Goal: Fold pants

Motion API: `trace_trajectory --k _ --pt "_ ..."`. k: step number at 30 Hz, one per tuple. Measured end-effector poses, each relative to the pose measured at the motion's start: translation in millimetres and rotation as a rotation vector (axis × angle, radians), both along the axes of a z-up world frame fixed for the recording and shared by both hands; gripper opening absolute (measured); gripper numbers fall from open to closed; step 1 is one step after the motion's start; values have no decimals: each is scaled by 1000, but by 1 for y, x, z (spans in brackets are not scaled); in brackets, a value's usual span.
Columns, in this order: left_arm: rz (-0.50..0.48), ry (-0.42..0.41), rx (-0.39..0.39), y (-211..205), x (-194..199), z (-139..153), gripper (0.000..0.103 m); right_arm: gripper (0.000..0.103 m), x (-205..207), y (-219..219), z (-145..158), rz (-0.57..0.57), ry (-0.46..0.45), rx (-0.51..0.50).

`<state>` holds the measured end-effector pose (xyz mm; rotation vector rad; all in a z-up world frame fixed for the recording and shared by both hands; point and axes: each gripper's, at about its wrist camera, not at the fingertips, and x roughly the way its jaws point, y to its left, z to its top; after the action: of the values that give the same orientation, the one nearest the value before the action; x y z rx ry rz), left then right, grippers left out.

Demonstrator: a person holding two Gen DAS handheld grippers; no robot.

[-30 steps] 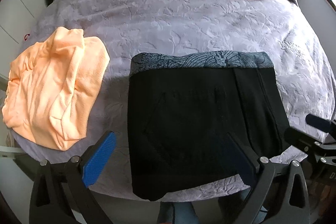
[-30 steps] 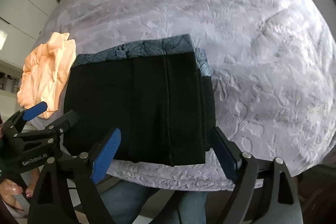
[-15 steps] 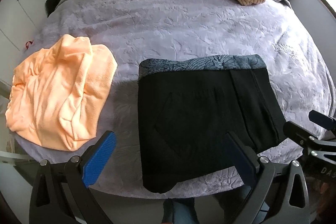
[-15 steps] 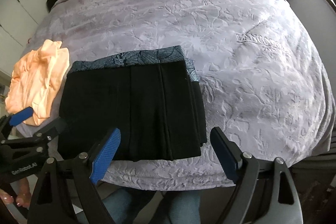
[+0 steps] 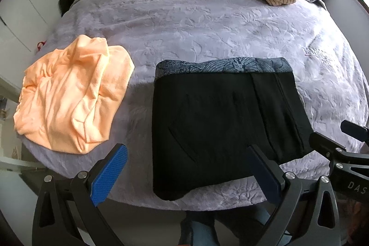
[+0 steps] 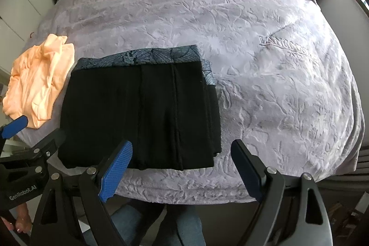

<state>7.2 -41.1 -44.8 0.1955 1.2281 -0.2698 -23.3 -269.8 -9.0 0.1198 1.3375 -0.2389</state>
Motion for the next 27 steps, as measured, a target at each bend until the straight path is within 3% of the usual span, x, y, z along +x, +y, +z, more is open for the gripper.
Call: trace_trajectory --k 14,27 --pt "72 -22 40 -12 -15 19 103 89 2 -16 13 59 6 9" --pt "81 -32 59 -17 -20 24 103 89 2 -15 15 86 14 14"
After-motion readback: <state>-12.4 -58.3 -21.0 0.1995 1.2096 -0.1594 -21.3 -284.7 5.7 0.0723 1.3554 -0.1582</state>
